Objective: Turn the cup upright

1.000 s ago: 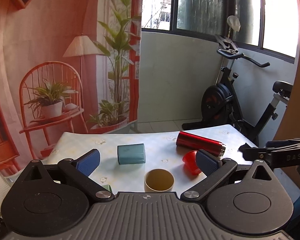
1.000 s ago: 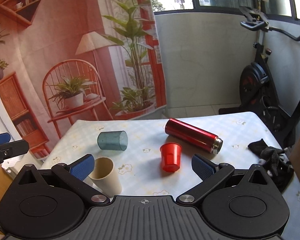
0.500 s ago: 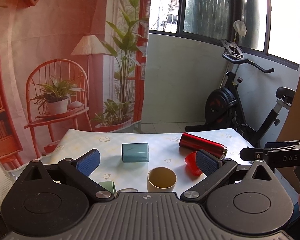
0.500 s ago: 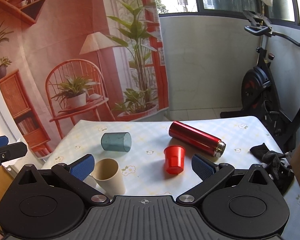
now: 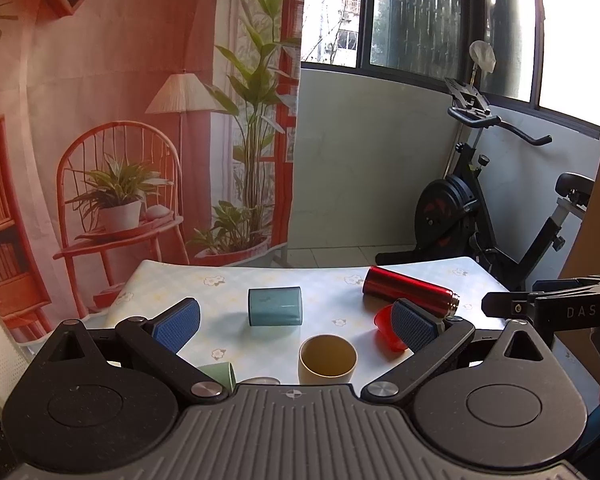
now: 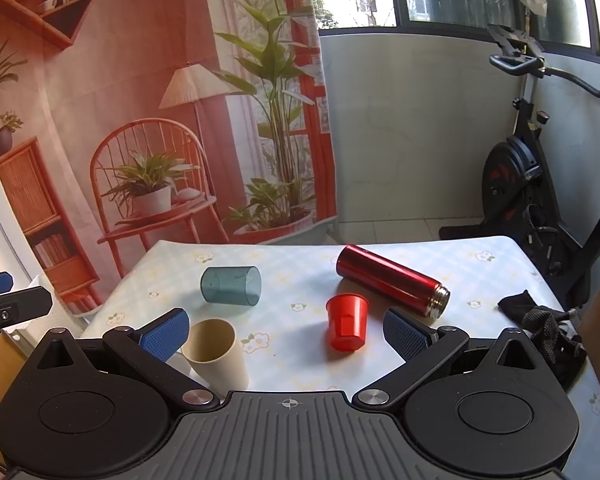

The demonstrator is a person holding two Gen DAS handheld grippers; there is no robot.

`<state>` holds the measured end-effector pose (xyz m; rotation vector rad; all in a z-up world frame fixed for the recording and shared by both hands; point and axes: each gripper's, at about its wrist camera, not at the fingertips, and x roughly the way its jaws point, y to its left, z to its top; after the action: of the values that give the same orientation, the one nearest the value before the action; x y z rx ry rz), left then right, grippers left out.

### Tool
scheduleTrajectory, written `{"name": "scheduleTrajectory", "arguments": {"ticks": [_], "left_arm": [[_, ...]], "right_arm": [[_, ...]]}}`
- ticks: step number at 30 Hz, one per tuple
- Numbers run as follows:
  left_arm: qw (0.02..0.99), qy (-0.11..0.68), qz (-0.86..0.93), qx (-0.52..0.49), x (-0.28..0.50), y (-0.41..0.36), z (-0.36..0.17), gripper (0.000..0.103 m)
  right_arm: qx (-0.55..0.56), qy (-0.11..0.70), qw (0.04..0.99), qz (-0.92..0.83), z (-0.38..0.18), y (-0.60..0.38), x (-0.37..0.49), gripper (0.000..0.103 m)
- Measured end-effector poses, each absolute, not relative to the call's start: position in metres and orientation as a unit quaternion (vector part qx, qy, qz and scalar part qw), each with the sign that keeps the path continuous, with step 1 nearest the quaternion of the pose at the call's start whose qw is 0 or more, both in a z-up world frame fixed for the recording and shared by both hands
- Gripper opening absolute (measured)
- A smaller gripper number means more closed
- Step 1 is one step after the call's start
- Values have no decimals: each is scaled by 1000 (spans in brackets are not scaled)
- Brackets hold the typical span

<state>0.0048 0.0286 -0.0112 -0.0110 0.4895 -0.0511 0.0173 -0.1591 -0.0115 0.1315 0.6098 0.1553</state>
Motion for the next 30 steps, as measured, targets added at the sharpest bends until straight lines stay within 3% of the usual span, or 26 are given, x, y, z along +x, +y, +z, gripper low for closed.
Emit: {"name": "scheduleTrajectory", "arguments": {"ticks": [30], "left_arm": [[973,231,-31,5,2,28,-9,103]], "right_arm": [[63,301,949,77,-13,-159,18,103]]}}
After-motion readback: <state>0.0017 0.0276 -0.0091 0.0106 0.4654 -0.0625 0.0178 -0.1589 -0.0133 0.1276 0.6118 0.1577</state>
